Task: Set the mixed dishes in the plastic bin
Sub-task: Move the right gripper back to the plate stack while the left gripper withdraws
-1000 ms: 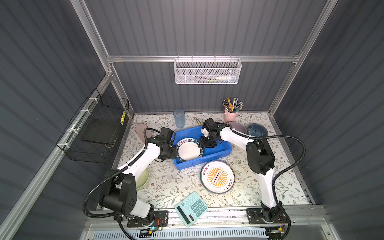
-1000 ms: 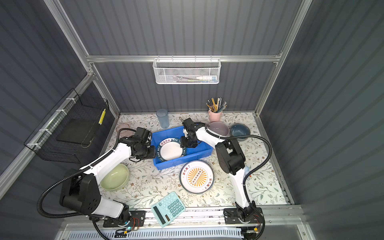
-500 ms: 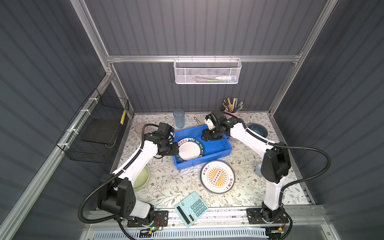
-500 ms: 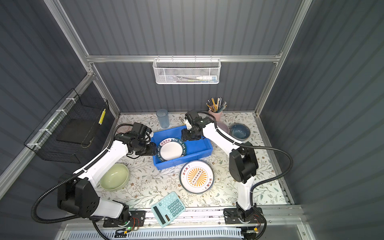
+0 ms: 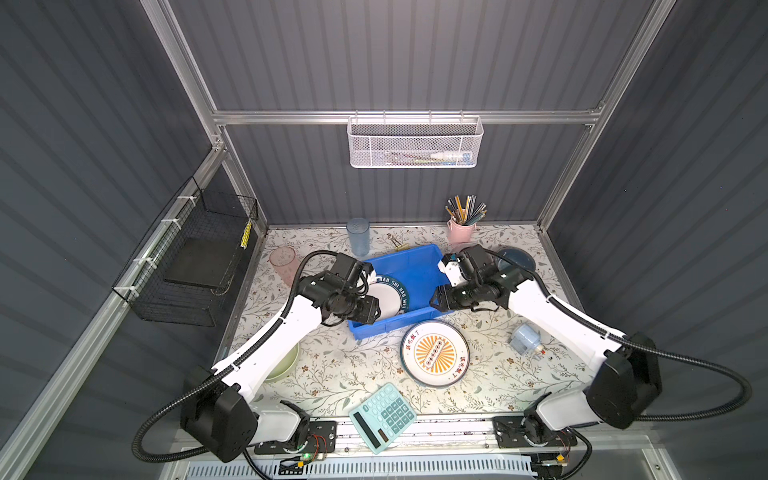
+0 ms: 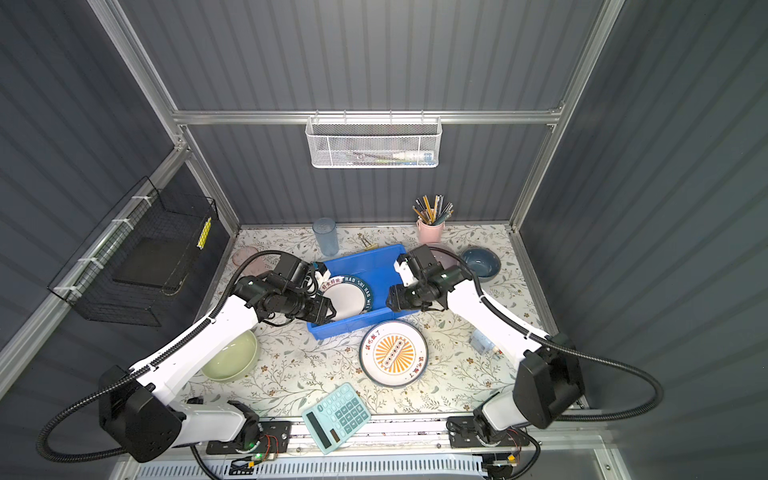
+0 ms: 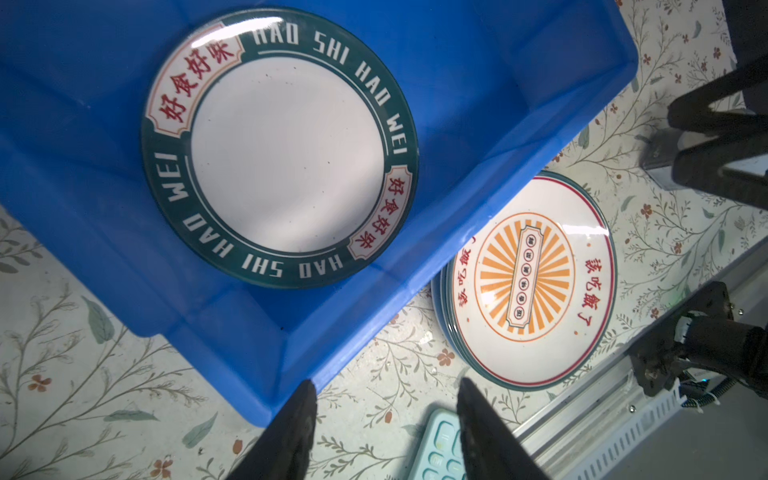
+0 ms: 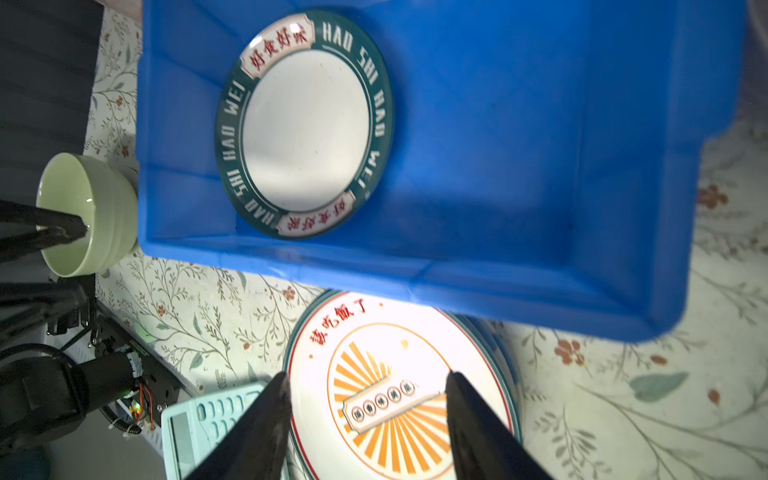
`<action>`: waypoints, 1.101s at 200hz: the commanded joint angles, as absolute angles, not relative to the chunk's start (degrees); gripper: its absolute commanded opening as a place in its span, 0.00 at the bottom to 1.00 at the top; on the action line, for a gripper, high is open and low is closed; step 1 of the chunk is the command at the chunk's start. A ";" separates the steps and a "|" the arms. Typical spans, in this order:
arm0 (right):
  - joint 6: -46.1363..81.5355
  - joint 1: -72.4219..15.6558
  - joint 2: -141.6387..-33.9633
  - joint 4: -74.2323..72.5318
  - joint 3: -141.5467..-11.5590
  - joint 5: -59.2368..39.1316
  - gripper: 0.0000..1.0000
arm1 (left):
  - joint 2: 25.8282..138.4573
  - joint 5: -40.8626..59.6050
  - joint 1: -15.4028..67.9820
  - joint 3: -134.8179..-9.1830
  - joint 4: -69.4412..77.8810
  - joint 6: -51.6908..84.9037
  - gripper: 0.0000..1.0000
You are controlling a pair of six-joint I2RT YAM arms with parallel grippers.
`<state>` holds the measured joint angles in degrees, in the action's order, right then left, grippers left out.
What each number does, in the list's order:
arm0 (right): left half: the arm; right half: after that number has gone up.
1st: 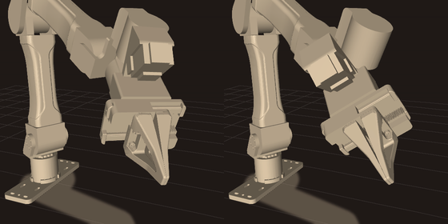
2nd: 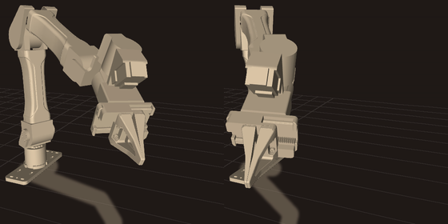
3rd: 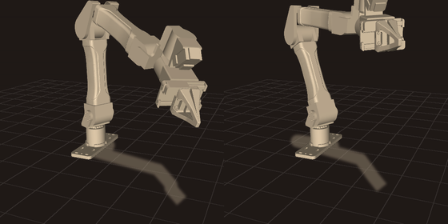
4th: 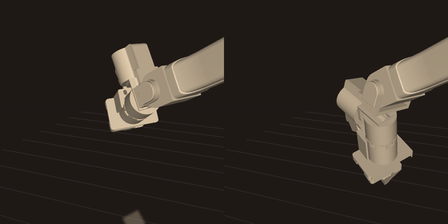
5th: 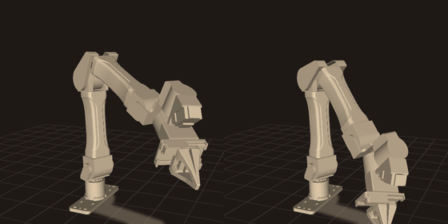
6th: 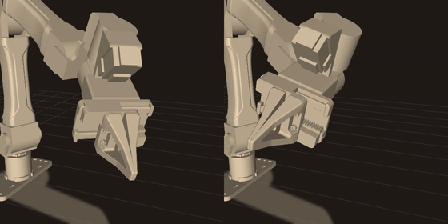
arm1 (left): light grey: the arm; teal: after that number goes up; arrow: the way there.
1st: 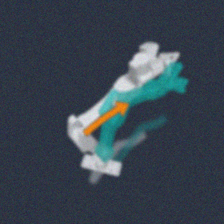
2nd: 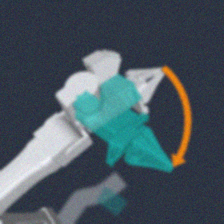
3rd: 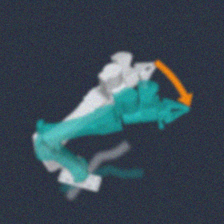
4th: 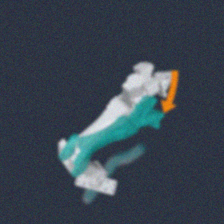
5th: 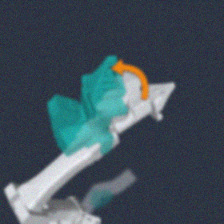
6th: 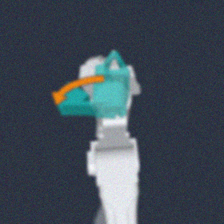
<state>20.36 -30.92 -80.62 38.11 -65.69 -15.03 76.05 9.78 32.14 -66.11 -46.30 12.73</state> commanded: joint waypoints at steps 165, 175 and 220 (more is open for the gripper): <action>33.02 -24.75 -64.52 29.72 -35.64 -15.73 0.47 | 83.39 6.28 49.27 -54.93 -31.57 26.09 0.37; 33.32 -24.73 -64.53 29.10 -35.10 -16.28 0.46 | 84.09 6.18 49.48 -54.99 -31.16 26.31 0.35; 34.34 -24.72 -65.37 26.17 -32.92 -18.19 0.46 | 86.18 5.05 49.66 -54.13 -29.21 26.34 0.30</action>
<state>33.15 -24.88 -65.10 28.25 -34.15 -16.75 84.82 5.98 49.47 -54.83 -30.63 25.78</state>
